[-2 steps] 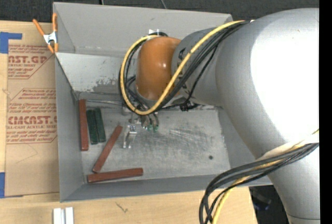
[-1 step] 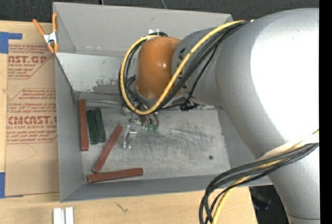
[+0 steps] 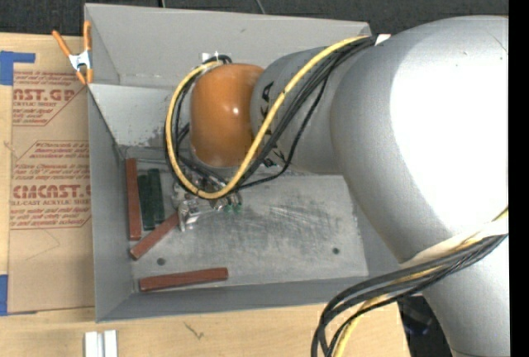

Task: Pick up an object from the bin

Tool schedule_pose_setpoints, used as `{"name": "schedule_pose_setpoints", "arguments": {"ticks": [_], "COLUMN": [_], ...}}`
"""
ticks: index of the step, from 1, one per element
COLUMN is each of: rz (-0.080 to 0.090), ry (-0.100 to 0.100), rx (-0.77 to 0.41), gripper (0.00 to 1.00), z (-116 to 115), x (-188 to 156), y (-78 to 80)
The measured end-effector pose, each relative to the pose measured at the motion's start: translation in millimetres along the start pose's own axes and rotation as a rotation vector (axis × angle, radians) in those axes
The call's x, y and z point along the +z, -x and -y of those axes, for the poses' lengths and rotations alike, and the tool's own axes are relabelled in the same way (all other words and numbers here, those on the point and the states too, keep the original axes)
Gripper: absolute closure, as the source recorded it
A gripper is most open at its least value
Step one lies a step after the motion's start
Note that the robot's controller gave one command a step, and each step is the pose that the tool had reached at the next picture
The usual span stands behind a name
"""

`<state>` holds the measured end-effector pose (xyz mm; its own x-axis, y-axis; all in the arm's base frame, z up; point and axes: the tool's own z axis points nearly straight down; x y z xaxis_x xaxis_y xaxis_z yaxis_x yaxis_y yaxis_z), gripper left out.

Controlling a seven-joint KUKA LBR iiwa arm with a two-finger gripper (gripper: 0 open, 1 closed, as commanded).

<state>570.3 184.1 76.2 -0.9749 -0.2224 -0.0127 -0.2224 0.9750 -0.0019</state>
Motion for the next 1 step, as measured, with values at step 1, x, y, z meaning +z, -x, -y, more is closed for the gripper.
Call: {"name": "schedule_pose_setpoints", "arguments": {"ticks": [1], "rz": [0.0], "ry": [0.0], "rx": [0.0], "gripper": [1.0], "z": [0.0], "x": [0.0], "y": [0.0]}}
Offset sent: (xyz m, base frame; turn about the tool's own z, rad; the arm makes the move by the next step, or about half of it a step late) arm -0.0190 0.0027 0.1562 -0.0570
